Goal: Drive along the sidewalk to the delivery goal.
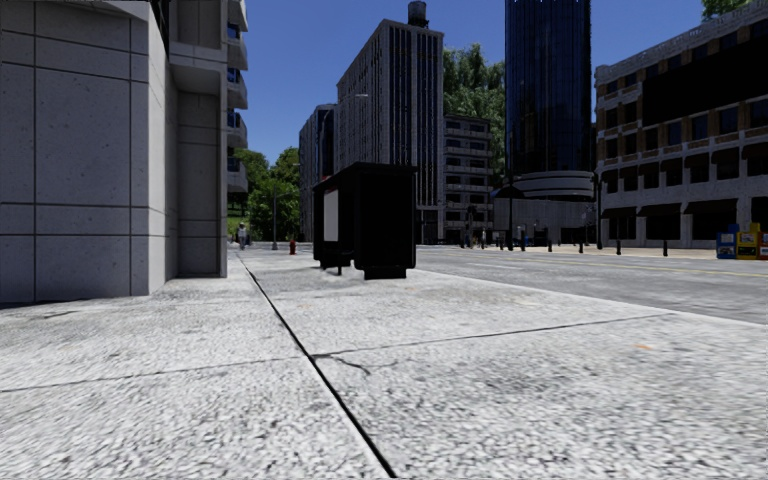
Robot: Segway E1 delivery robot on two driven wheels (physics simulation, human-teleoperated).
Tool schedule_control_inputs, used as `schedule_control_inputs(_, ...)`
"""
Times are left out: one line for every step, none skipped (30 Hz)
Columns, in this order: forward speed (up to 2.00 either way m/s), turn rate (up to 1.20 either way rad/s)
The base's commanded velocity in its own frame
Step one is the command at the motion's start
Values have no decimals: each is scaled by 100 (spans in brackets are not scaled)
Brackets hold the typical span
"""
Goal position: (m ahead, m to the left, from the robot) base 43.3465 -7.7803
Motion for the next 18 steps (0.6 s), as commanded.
schedule_control_inputs(200,0)
schedule_control_inputs(200,0)
schedule_control_inputs(200,0)
schedule_control_inputs(200,0)
schedule_control_inputs(200,0)
schedule_control_inputs(200,4)
schedule_control_inputs(200,4)
schedule_control_inputs(200,6)
schedule_control_inputs(200,6)
schedule_control_inputs(200,12)
schedule_control_inputs(200,30)
schedule_control_inputs(200,30)
schedule_control_inputs(200,36)
schedule_control_inputs(200,39)
schedule_control_inputs(200,39)
schedule_control_inputs(200,39)
schedule_control_inputs(200,40)
schedule_control_inputs(200,40)
